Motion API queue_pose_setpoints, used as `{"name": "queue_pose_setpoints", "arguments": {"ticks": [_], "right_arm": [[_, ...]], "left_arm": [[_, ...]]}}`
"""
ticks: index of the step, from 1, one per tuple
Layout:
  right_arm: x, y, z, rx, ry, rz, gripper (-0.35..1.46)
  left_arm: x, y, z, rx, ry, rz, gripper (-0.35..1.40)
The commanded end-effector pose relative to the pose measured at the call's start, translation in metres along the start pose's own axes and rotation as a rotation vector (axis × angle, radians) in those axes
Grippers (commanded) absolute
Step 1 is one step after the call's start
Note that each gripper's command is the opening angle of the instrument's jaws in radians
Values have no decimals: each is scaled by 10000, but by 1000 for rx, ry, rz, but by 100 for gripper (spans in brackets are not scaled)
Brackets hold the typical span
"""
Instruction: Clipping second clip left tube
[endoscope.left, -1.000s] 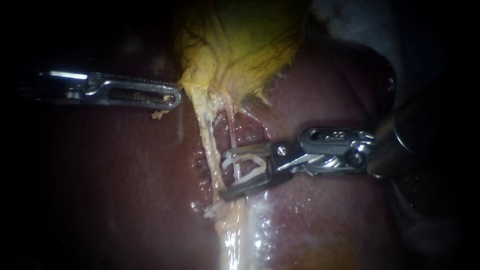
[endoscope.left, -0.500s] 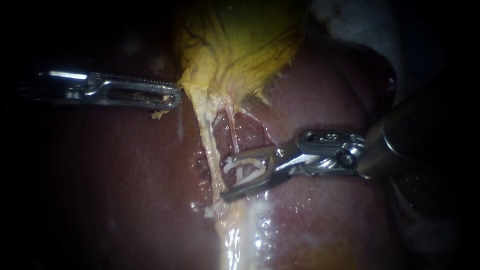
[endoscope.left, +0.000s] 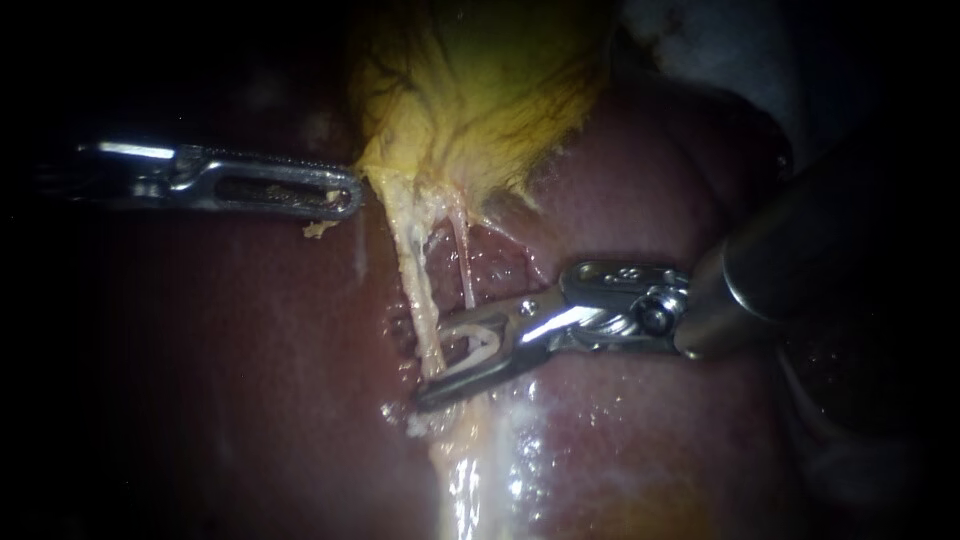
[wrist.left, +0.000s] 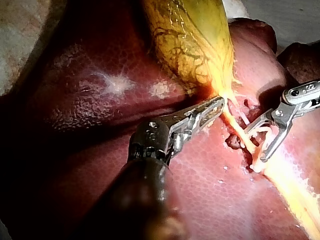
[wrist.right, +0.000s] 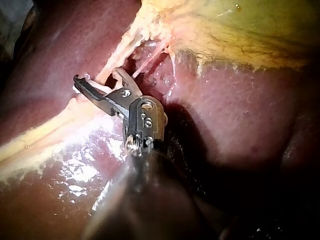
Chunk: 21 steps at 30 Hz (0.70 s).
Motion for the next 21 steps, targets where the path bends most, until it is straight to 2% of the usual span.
{"name": "queue_pose_setpoints", "arguments": {"ticks": [1,7,13,16,21], "right_arm": [[1,-3,1,23,13,3,53],[6,-17,14,121,56,5,53],[9,-33,29,183,50,-7,53],[8,-34,32,210,38,-2,52],[7,-31,30,192,50,9,51]], "left_arm": [[0,0,0,0,0,0,-35],[0,0,1,-1,0,0,-35],[0,0,2,-1,0,0,-35],[0,0,2,-1,0,0,-35],[0,0,2,-1,0,0,-35]]}}
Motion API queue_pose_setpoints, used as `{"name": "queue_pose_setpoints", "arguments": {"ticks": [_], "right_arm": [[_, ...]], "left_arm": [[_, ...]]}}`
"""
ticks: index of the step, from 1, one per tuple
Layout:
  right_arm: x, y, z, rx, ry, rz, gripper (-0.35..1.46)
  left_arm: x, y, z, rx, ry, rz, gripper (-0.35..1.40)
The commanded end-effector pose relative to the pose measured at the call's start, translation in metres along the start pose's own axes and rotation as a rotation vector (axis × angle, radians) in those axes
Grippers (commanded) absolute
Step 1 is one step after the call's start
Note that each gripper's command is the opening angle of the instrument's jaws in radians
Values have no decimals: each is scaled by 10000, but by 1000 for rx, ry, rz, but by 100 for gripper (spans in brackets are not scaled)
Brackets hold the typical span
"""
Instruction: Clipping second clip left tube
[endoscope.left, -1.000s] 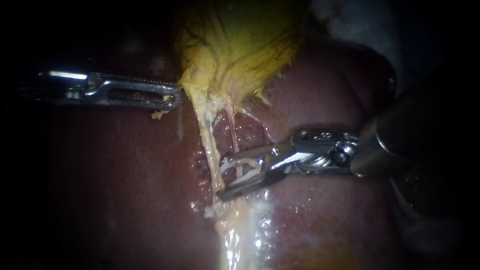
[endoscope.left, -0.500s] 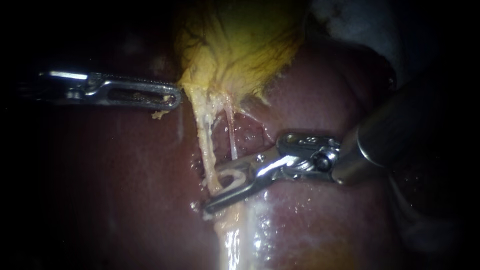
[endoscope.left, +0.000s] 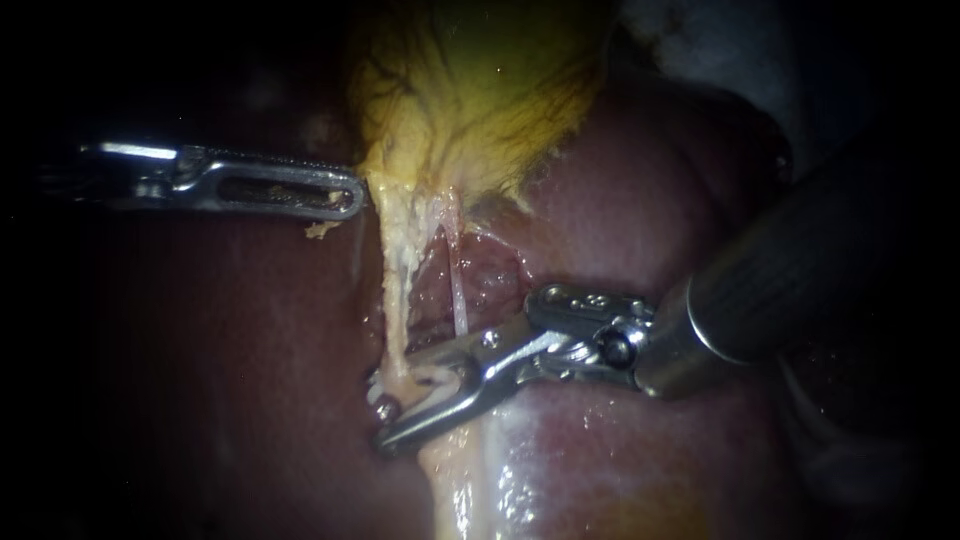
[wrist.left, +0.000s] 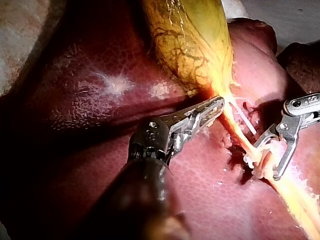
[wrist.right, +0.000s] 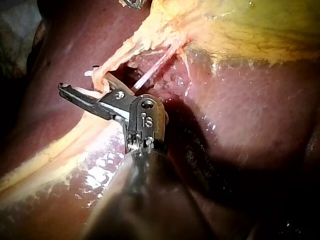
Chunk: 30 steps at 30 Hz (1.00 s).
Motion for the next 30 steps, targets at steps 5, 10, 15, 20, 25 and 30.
{"name": "queue_pose_setpoints", "arguments": {"ticks": [5,10,15,20,25,30], "right_arm": [[-2,5,-4,-13,11,12,50],[-6,9,4,-18,8,8,49],[-11,16,10,0,5,4,46],[-11,17,12,18,-7,9,38],[-15,23,17,26,-15,-13,37],[-24,27,22,37,-27,-31,34]], "left_arm": [[0,0,0,0,0,0,-35],[-1,0,2,-1,0,-1,-35],[-1,-1,3,-2,-1,-1,-35],[-1,-1,4,-3,-1,-1,-35],[-1,-1,5,-3,-1,-1,-35],[-1,-1,6,-4,-1,-1,-35]]}}
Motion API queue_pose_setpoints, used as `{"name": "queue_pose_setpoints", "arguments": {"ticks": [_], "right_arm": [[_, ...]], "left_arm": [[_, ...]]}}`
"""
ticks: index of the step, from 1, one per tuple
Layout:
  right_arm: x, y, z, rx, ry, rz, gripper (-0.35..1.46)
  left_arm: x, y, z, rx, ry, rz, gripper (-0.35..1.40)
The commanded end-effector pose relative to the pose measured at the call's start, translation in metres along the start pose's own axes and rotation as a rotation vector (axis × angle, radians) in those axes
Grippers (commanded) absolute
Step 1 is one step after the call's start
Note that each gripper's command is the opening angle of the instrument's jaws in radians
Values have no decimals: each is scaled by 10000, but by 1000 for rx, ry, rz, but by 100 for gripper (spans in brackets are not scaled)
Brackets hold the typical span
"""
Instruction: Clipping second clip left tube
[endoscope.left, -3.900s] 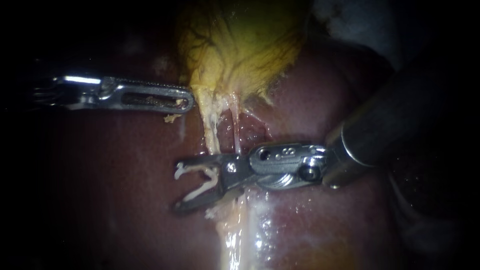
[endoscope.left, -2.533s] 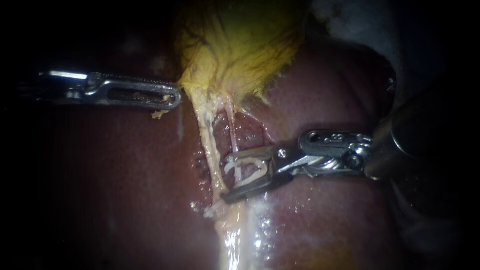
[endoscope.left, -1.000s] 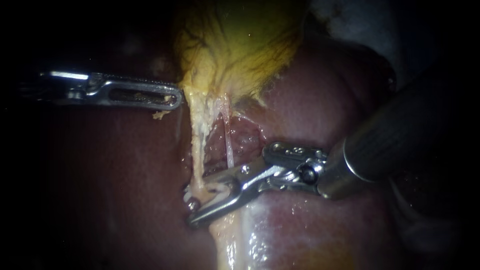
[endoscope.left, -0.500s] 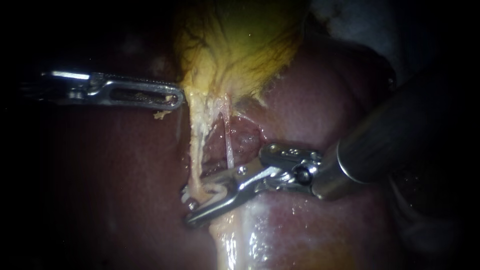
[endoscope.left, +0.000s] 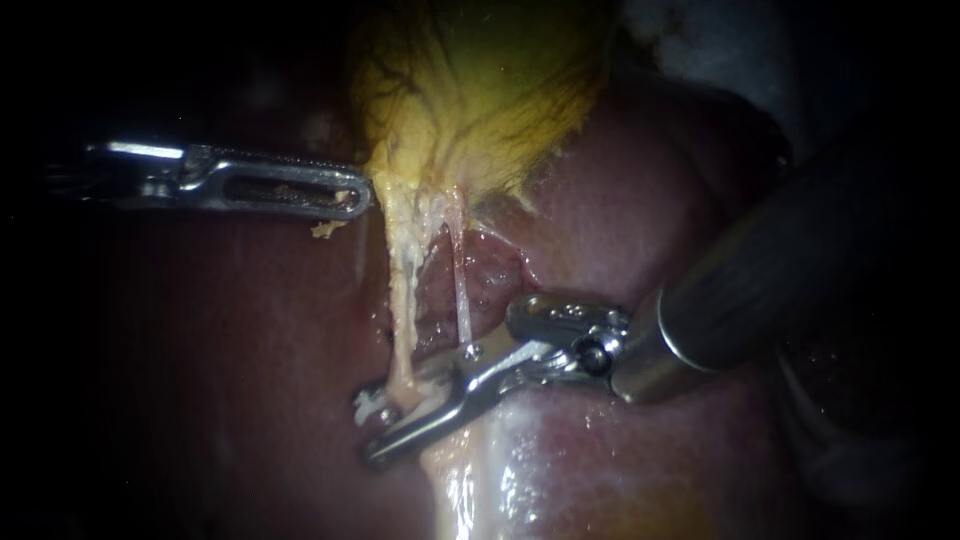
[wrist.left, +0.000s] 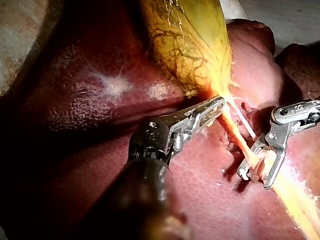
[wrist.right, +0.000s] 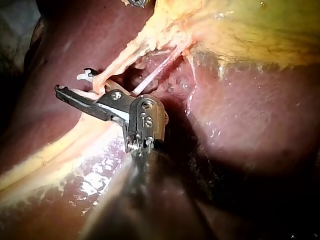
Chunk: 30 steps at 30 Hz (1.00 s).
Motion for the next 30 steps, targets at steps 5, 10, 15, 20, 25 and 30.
{"name": "queue_pose_setpoints", "arguments": {"ticks": [5,10,15,20,25,30], "right_arm": [[1,-3,4,21,-16,-4,26],[6,-4,0,25,-16,-3,-14],[8,2,-6,-2,6,-1,-35],[5,4,-8,-10,-4,-3,-35],[4,3,-9,-10,-7,-4,-35],[4,3,-9,-10,-8,-4,-35]], "left_arm": [[0,0,0,0,0,0,-35],[0,0,0,0,0,0,-35],[0,0,0,0,0,0,-35],[0,0,0,0,0,0,-35],[0,0,0,0,0,0,-35],[0,0,0,0,0,0,-35]]}}
